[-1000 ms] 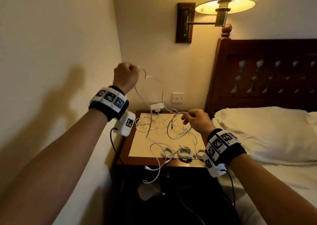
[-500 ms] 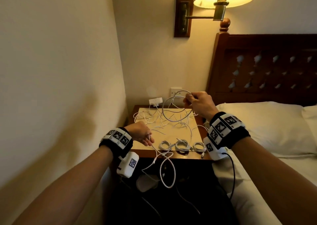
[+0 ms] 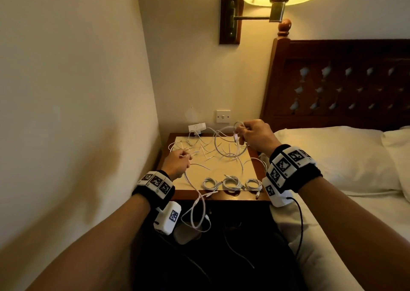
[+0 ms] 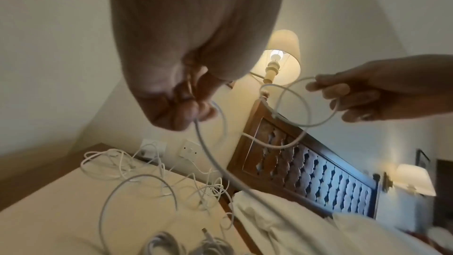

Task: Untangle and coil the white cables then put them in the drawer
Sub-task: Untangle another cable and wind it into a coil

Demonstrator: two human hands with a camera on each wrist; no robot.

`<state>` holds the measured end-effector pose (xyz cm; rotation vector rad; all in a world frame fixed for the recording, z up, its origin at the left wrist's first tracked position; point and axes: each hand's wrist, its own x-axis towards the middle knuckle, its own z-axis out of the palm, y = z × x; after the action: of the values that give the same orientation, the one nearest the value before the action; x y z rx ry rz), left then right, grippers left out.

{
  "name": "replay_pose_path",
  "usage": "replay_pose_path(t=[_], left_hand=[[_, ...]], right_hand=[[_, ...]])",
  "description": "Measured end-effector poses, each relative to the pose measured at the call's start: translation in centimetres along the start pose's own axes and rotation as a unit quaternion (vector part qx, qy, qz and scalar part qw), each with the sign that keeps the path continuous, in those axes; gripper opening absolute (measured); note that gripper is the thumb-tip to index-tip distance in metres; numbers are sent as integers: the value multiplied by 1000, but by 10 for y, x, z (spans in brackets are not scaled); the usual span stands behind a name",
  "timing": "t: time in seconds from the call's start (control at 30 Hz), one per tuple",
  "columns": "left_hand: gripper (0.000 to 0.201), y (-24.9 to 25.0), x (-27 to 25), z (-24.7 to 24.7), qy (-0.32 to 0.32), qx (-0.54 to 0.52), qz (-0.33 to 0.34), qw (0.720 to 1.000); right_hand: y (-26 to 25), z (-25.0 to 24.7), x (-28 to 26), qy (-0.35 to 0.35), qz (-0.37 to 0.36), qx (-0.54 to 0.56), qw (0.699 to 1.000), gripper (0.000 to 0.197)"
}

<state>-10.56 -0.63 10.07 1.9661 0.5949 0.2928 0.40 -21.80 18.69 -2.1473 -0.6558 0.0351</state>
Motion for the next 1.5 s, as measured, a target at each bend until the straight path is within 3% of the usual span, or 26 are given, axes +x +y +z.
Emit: replay_pose_path(t=[0.2,0.3,0.4,0.47,0.53,0.57,0.63,0.67,0.73,0.8,0.83,0.87,0.97,1.03,1.07,1.13,1.17,1.27,1.4,1.5], left_hand=[[28,14,-1,-6,21,-36,45,998],[28,14,-2,-5,9,-50,74,996],[9,18,-9,-5,-40,-64,90,993],[30,24,-15,-6,-111,-59,112,986],[48,31,-19,-6,-166,25,159,973],[43,34,-20,-5,-170,71,193,964],[18,40,-17,-5,-118,125,237,956],[25,41,-15,-6,-80,126,241,959],[35,41,-12,-8,-28,100,213,971],[34,40,-7,-11,-15,45,182,982],[34,38,-4,-12,-14,20,172,985],[35,37,-2,-13,-17,0,165,986],[38,34,0,-15,-9,-42,146,988],[39,33,0,-16,-15,-67,132,989],[38,32,0,-16,-21,-77,124,989],[38,30,1,-17,-32,-92,113,989],[38,29,1,-17,-35,-98,107,989],[39,23,4,-19,-42,-117,90,988],[39,17,6,-19,-58,-131,80,987],[38,14,7,-16,-59,-135,72,986]], right_hand=[[47,38,-6,-95,79,-193,973,22],[59,55,-16,-85,86,-173,978,21],[45,59,-22,-78,-4,-101,992,19],[23,55,-24,-90,-92,-72,989,18],[4,51,-22,-98,-165,-69,979,16],[-3,49,-20,-98,-196,-70,973,16],[-14,47,-17,-82,-229,-66,968,17],[-16,48,-16,-50,-232,-55,970,19],[-9,52,-16,79,-196,3,977,26],[9,65,-24,207,-113,87,968,18],[22,76,-28,227,-56,111,966,12],[39,91,-34,201,7,108,974,8],[91,144,-54,-39,148,20,988,14],[110,174,-63,-150,158,-1,976,25],[116,187,-63,-169,148,-9,974,41],[121,207,-61,-133,154,-9,979,68],[120,212,-59,-87,175,8,981,71],[126,222,-47,-4,213,57,975,56],[131,222,-42,-37,156,67,985,7],[135,218,-45,-58,144,41,987,12]])
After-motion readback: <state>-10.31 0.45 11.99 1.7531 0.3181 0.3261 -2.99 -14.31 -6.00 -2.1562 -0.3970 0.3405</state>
